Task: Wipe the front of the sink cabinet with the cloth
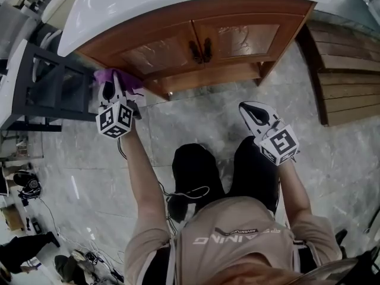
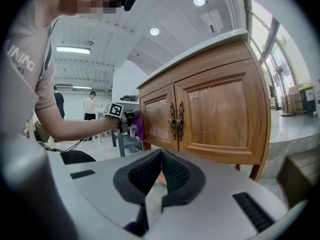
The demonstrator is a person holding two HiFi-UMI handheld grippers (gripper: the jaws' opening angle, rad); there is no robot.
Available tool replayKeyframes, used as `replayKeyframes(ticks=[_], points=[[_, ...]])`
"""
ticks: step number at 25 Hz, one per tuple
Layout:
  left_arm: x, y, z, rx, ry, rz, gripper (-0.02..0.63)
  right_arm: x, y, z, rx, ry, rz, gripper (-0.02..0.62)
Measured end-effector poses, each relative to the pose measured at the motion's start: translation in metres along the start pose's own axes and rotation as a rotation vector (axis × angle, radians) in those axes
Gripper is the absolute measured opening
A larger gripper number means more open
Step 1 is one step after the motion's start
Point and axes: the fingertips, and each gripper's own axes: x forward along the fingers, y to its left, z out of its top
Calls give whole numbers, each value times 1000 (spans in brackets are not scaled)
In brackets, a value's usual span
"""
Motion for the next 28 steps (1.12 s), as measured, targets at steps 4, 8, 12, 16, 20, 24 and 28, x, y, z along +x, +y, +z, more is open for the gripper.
replayKeyframes(ticks=[4, 8, 12, 16, 20, 24, 28], points=[[3, -6, -1, -41, -25, 28, 37, -1, -6, -11, 17, 11, -22, 11], [6, -26, -3, -71, -39, 0, 37, -1, -8, -17, 37, 15, -32, 12], [16, -57, -9, -83, -40, -52, 37, -3, -6, -16, 32, 13, -37, 12], [20, -70, -10, -139, -55, -41, 37, -10, -13, -15, 31, 12, -59, 12], [24, -94, -7, -178, -58, -93, 37, -18, -21, -19, 49, 13, -92, 12], [28, -129, -3, -172, -51, -152, 37, -25, -20, -23, 76, 7, -107, 12], [32, -164, 2, -172, -49, -216, 37, -33, -19, -25, 86, 4, -122, 12]])
